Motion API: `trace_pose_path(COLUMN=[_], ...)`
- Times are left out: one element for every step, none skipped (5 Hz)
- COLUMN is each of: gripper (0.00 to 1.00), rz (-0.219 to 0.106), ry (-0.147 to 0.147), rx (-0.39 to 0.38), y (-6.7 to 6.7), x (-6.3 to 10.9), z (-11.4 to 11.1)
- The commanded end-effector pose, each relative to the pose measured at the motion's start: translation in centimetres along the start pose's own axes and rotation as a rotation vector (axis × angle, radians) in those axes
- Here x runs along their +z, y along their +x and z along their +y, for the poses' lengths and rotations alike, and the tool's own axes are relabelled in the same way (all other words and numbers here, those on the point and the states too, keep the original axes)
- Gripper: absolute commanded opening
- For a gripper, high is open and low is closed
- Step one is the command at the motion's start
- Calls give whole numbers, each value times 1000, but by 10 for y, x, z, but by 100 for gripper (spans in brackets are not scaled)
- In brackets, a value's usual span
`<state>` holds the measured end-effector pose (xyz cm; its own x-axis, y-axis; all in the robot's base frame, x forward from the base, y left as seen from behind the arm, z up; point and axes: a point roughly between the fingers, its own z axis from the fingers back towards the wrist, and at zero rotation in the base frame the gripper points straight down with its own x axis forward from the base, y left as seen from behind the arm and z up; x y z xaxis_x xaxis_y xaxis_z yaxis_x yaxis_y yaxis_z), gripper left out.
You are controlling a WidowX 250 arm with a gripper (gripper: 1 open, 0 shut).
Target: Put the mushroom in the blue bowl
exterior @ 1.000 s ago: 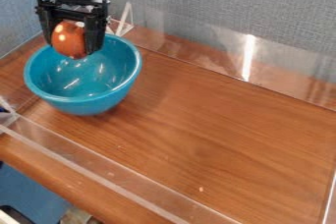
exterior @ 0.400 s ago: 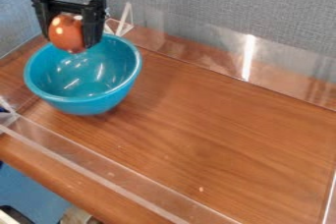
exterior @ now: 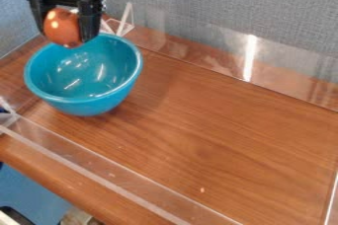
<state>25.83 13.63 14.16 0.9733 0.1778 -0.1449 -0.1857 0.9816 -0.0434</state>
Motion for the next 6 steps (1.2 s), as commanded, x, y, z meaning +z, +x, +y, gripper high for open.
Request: trace_pose_path(gripper=[100, 100, 100, 0, 0, 0], rz=[-92, -104, -110, -110, -104, -98], ry=[18, 11, 8, 5, 4, 2], rx=[21, 31, 42, 49, 56, 59], y=[-6, -9, -11, -12, -13, -13], x=[31, 38, 43, 43, 41, 39], z=[4, 6, 8, 11, 13, 16])
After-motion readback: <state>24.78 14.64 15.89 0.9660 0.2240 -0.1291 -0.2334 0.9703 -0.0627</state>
